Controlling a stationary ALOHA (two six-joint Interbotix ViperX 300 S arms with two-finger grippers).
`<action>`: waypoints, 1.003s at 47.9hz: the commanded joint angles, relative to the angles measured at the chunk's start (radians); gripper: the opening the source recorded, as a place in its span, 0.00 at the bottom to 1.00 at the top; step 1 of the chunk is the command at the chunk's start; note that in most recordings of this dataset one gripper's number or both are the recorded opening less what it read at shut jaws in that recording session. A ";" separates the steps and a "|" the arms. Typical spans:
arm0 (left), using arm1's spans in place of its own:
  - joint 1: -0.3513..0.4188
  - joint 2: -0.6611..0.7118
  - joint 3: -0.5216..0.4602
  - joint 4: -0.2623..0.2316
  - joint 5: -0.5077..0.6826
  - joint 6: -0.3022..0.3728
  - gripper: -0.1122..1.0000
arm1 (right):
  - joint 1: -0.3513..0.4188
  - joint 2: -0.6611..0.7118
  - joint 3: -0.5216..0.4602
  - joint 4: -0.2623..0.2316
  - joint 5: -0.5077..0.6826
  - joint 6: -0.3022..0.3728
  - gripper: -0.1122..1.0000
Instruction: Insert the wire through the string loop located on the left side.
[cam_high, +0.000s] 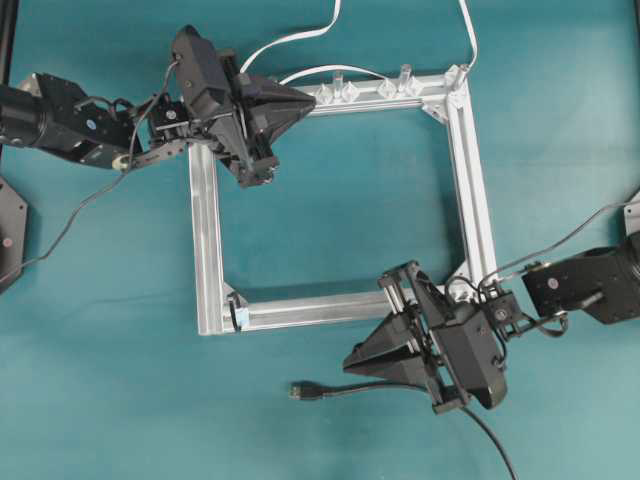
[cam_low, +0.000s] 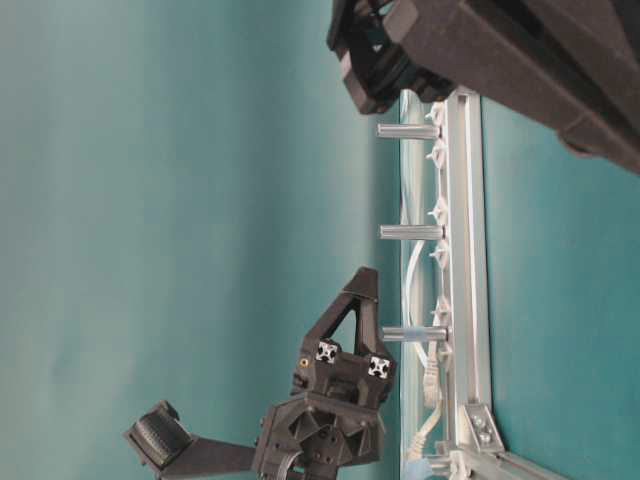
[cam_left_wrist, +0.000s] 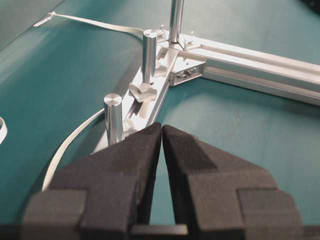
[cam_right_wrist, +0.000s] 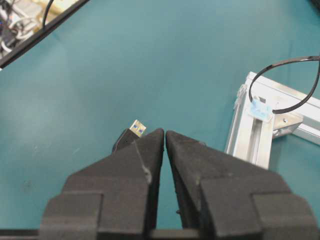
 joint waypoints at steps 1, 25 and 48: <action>0.000 -0.052 -0.023 0.043 0.061 0.009 0.24 | -0.008 -0.011 -0.018 0.003 -0.008 0.005 0.28; -0.005 -0.242 -0.003 0.048 0.407 0.038 0.10 | 0.000 -0.023 -0.018 0.071 0.023 0.015 0.10; -0.014 -0.236 0.002 0.049 0.405 0.032 0.10 | 0.003 -0.034 -0.032 0.094 0.057 0.025 0.14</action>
